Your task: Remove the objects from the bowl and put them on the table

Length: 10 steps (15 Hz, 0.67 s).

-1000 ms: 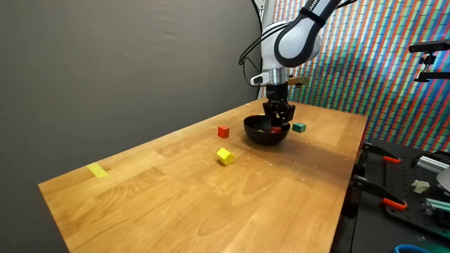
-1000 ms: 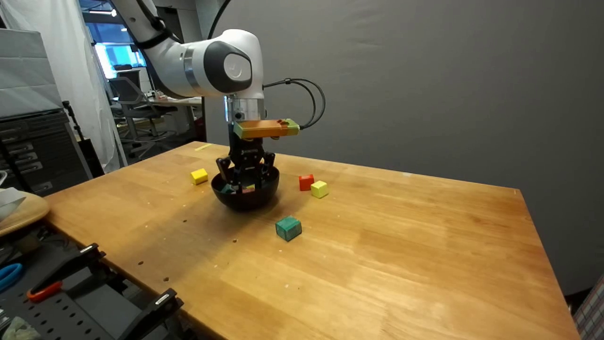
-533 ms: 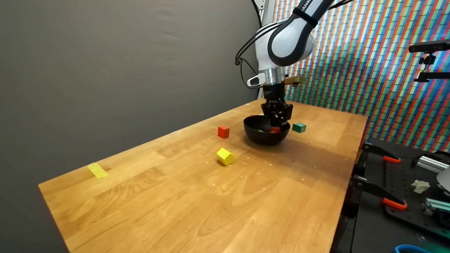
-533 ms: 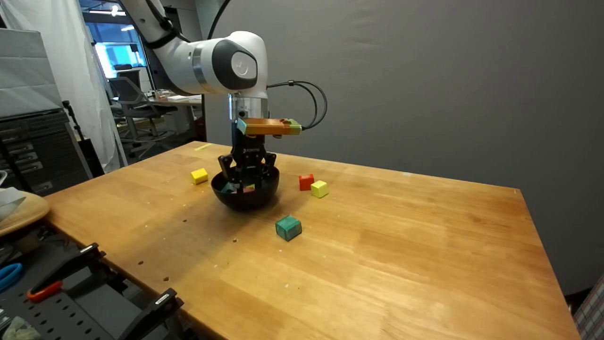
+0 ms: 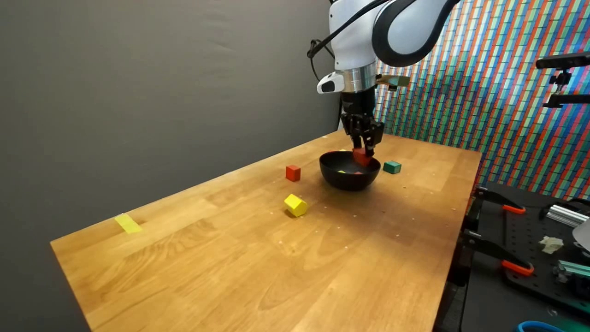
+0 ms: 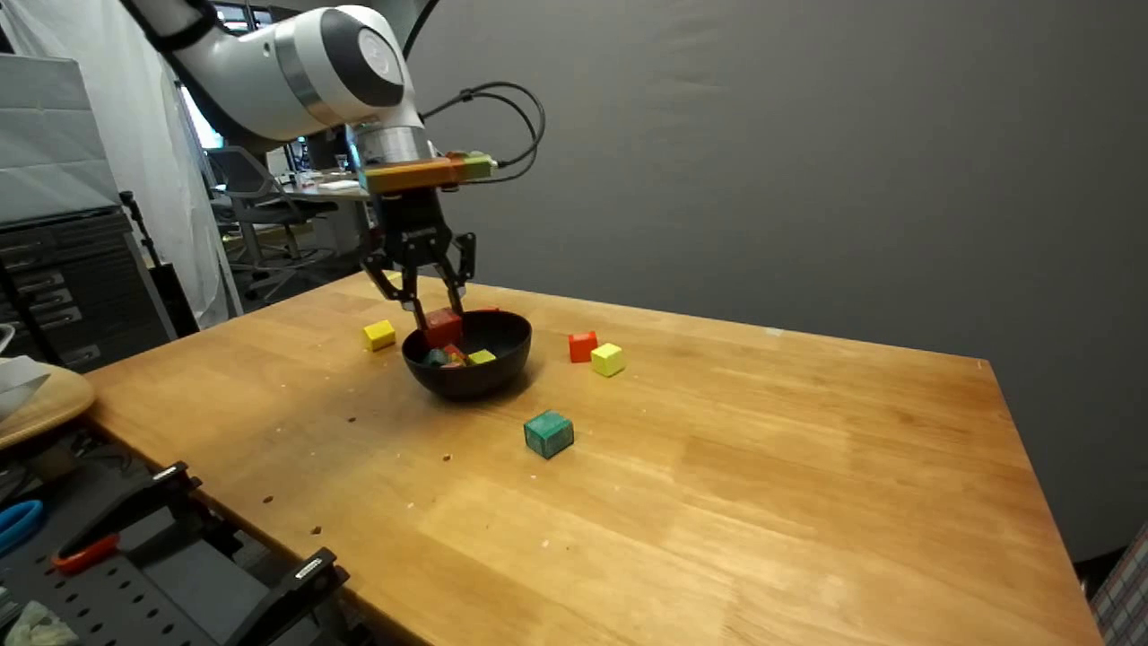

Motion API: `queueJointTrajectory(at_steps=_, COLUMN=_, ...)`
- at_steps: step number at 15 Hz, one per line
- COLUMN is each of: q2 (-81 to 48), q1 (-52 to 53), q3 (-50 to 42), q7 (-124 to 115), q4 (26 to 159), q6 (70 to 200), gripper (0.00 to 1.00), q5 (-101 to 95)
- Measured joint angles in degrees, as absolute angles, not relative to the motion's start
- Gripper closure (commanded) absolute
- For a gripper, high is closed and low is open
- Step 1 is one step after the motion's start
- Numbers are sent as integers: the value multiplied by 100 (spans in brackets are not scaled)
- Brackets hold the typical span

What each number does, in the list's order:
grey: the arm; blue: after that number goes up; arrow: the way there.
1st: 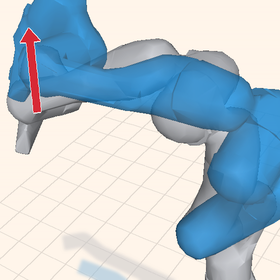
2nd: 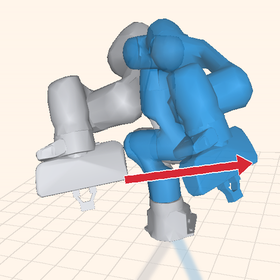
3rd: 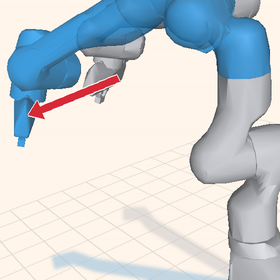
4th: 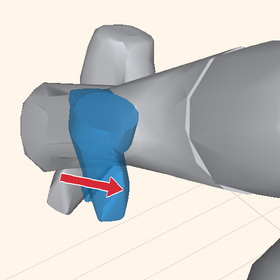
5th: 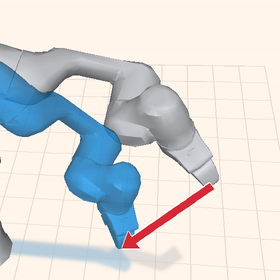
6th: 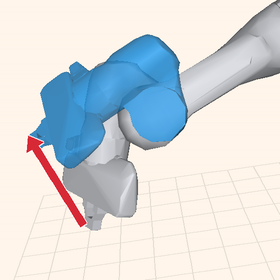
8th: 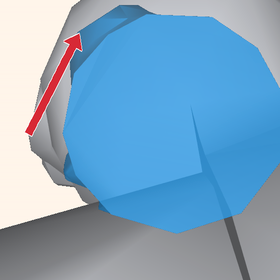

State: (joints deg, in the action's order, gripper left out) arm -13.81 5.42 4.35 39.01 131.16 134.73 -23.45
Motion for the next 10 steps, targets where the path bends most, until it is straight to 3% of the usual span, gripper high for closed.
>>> queueJointTrajectory(at_steps=4, q2=-882, q1=922, q3=801, q7=2812, q4=13643, q6=13480, gripper=79, q5=-2393)
queueJointTrajectory(at_steps=10, q2=-1438, q1=1041, q3=1088, q7=2823, q4=13849, q6=14619, gripper=79, q5=-2345)
